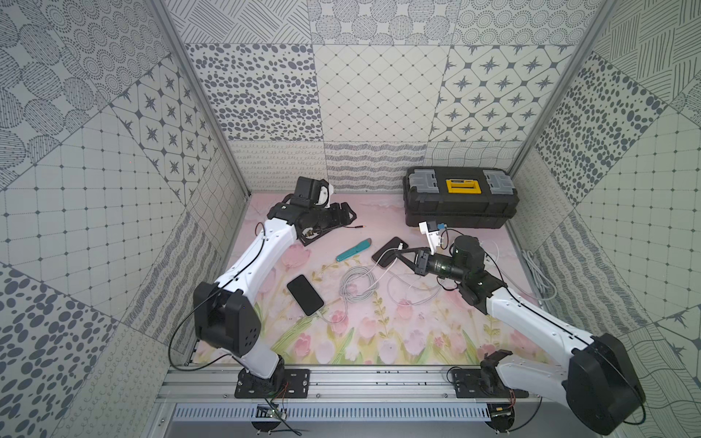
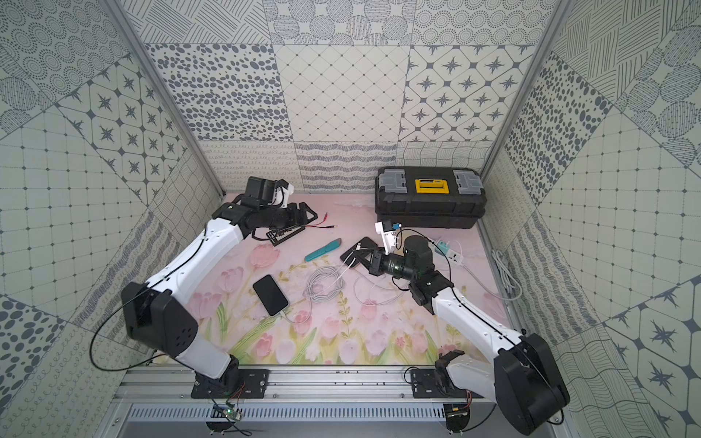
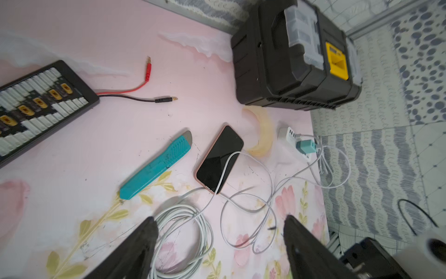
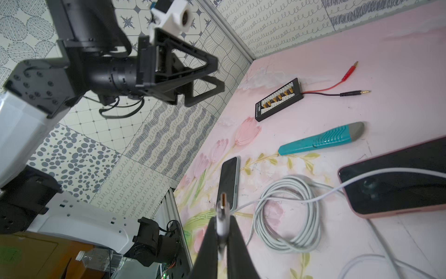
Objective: Plug the charging cable into the phone
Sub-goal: Pick up the phone at the center of the board.
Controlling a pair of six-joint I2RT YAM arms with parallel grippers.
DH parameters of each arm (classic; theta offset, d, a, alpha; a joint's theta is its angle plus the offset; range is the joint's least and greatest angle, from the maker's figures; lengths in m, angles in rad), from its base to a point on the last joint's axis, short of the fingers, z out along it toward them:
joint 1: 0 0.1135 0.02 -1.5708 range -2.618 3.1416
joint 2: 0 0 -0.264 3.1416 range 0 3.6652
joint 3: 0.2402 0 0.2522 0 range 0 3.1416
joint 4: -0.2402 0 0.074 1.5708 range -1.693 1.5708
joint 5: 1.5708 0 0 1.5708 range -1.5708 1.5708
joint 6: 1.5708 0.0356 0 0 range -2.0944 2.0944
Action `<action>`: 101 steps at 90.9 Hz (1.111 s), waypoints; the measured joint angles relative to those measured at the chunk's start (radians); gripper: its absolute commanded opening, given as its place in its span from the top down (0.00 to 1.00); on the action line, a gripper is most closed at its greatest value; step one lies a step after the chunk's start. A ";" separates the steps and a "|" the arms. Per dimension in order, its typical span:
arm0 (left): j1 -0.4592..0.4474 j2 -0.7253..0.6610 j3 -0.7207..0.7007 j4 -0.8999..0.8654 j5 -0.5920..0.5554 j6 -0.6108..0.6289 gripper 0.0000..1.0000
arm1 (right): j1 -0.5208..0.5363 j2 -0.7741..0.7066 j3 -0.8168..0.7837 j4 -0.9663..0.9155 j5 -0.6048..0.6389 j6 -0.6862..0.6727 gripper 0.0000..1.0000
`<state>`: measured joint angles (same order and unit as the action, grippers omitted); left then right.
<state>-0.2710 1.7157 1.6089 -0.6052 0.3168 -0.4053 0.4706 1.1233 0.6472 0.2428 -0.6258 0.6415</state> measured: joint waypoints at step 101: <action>-0.200 0.653 0.435 -0.233 -0.053 0.219 0.24 | -0.019 -0.237 -0.016 -0.291 0.016 -0.024 1.00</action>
<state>-0.4709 2.3692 2.0434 -0.8387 0.2634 -0.1860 0.4519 0.8860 0.6315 -0.0483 -0.6094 0.6170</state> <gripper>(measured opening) 0.760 0.093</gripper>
